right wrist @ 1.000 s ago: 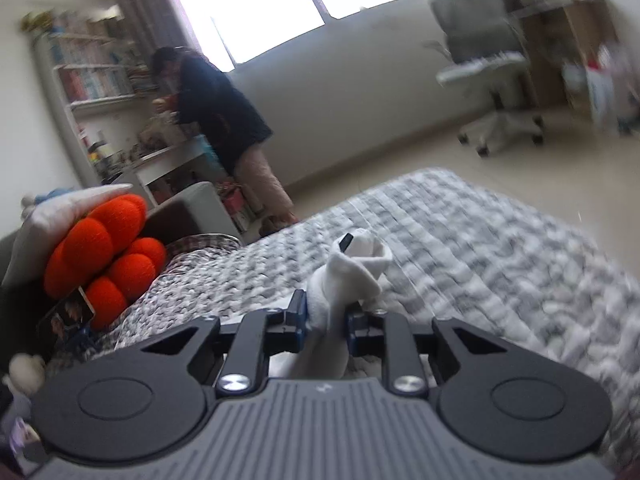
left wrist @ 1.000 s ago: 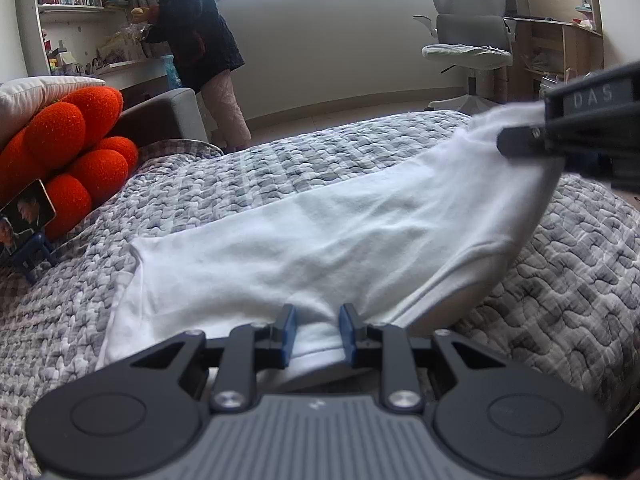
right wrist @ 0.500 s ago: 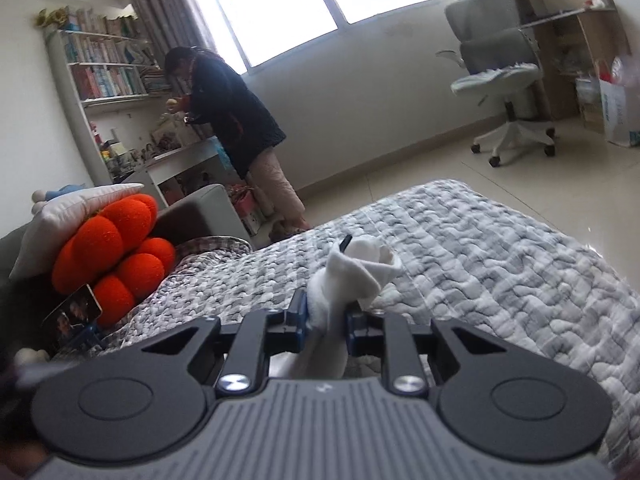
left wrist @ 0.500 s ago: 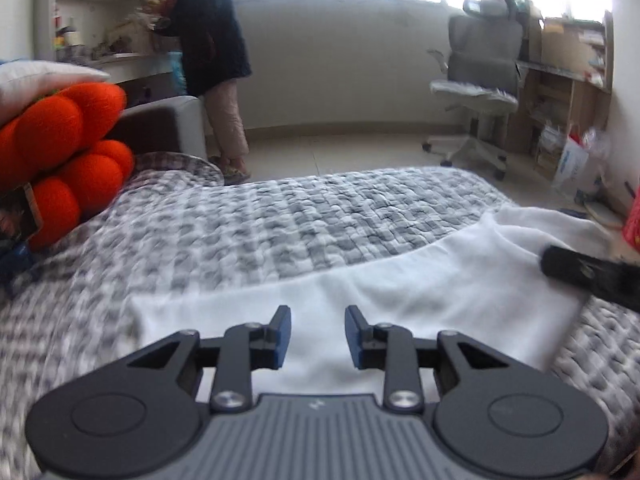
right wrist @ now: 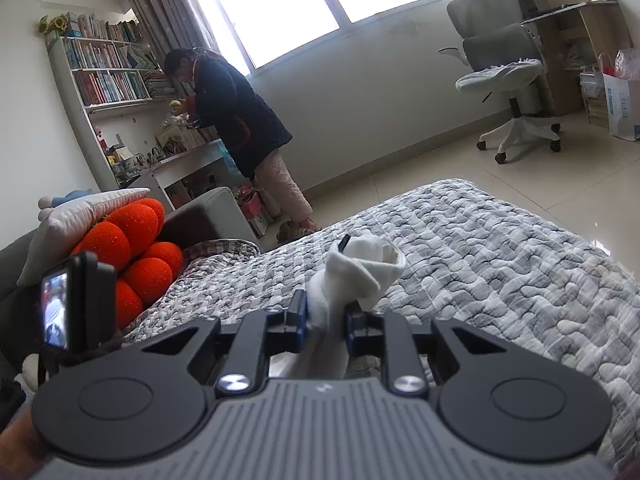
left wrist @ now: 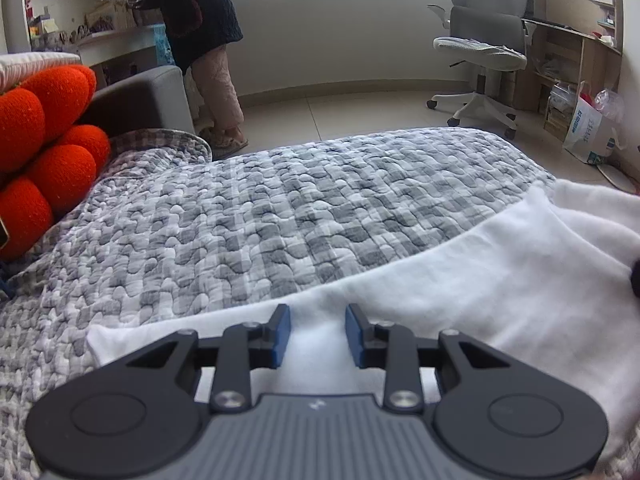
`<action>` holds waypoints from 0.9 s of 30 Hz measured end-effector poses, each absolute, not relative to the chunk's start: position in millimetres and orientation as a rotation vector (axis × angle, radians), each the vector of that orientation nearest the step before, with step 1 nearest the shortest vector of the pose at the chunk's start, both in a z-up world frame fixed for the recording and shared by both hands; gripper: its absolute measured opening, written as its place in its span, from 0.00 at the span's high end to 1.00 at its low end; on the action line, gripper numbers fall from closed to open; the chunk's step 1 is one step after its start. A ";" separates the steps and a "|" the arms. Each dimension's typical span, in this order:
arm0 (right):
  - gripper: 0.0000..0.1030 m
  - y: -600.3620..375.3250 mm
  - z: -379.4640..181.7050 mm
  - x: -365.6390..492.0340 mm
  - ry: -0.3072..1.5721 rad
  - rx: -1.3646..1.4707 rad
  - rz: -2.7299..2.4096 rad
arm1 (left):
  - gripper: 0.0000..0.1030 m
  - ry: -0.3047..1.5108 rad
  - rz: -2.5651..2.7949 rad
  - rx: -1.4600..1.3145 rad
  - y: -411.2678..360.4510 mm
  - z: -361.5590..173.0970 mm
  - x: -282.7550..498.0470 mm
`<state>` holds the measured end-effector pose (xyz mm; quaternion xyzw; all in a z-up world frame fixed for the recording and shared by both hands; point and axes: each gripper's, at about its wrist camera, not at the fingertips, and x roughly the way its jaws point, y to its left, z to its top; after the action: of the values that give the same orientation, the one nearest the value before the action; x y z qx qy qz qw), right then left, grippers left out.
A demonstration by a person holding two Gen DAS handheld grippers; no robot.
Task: Fold clothes
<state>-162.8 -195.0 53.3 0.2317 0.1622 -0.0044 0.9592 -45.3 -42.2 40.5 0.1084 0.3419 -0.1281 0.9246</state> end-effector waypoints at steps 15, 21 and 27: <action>0.78 -195.6 55.4 -166.1 0.318 0.494 -0.001 | 0.70 0.629 -0.294 0.394 -46.5 30.1 -119.7; 0.78 -197.3 56.1 -166.4 0.317 0.498 -0.005 | 0.70 0.629 -0.310 0.405 -45.6 37.2 -136.8; 0.78 -194.7 56.5 -166.6 0.317 0.487 0.002 | 0.70 0.623 -0.305 0.432 -46.4 30.6 -151.8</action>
<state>-166.6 -194.7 56.5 0.2400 0.1563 0.0008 0.9581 -151.8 -46.4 30.6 0.2102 0.3030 -0.1484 0.9176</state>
